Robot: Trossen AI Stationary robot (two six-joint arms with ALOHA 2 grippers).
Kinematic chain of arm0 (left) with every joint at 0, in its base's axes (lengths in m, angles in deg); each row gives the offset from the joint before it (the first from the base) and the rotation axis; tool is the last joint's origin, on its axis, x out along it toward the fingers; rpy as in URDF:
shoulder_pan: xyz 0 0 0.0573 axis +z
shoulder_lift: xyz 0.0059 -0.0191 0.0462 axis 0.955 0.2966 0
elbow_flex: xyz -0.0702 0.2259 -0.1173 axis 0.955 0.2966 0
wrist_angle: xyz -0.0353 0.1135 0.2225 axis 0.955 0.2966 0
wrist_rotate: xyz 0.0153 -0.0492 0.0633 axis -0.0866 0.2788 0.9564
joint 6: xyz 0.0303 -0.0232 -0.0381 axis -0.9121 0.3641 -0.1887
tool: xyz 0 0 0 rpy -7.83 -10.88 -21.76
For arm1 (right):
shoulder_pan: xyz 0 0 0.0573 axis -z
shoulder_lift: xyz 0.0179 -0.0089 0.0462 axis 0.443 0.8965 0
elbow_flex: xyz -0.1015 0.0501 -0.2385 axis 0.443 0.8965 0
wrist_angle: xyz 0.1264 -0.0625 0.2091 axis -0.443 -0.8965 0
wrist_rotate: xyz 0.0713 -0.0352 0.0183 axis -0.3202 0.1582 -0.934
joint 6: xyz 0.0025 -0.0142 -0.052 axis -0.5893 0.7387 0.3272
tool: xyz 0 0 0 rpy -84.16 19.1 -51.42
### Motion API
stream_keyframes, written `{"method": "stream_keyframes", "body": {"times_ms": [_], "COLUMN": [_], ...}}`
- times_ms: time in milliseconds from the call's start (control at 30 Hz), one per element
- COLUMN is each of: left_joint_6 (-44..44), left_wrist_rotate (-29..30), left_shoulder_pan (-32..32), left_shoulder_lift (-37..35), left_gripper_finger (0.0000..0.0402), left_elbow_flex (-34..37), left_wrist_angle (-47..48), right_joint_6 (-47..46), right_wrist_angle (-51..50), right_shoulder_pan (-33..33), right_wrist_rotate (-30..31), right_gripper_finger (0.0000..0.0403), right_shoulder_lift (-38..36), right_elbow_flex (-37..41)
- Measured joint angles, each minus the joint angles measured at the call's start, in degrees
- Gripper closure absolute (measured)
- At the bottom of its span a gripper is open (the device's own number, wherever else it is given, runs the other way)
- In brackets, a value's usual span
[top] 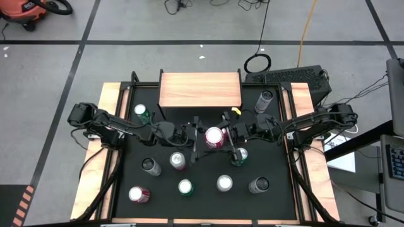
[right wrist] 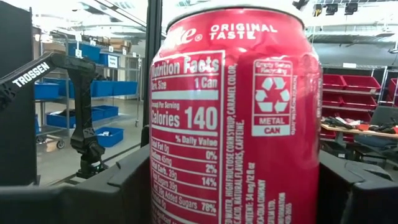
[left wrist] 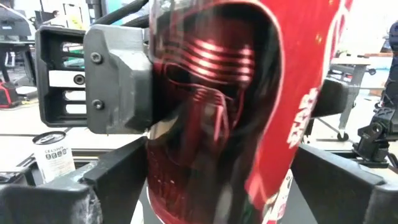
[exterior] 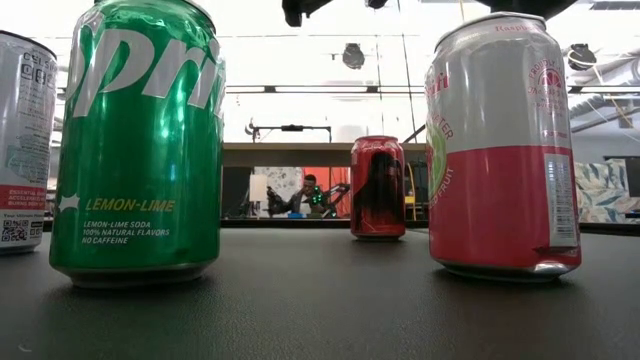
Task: Place canned beverage on shelf
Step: Put the top left red soda on the shelf
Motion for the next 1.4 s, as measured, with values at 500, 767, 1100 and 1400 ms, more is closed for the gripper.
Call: {"method": "stream_keyframes", "body": {"times_ms": [500, 767, 1100, 1400], "left_joint_6": [-1.44, -1.0, 0.12, 2.97], "left_wrist_rotate": [0.08, 1.16, 2.22, 3.28], "left_shoulder_pan": [0.0, -0.04, 0.0, -0.15], "left_shoulder_lift": [0.0, 0.0, 0.11, 0.04], "left_gripper_finger": [0.011, 0.0112, 0.0112, 0.0113], "left_elbow_flex": [0.0, 0.0, 0.0, 0.0], "left_wrist_angle": [0.36, 0.77, 1.52, 3.92], "right_joint_6": [-0.39, -1.68, -0.75, 0.43], "right_wrist_angle": [-0.49, -2.01, -6.75, -18.22], "right_shoulder_pan": [0.0, 0.0, 0.04, 0.02], "right_wrist_rotate": [0.35, 0.31, 0.57, 4.92], "right_gripper_finger": [0.0124, 0.0104, 0.0042, 0.0028], "right_shoulder_lift": [0.0, -0.07, -0.97, -8.25], "right_elbow_flex": [0.0, 0.0, -0.02, 0.0]}}
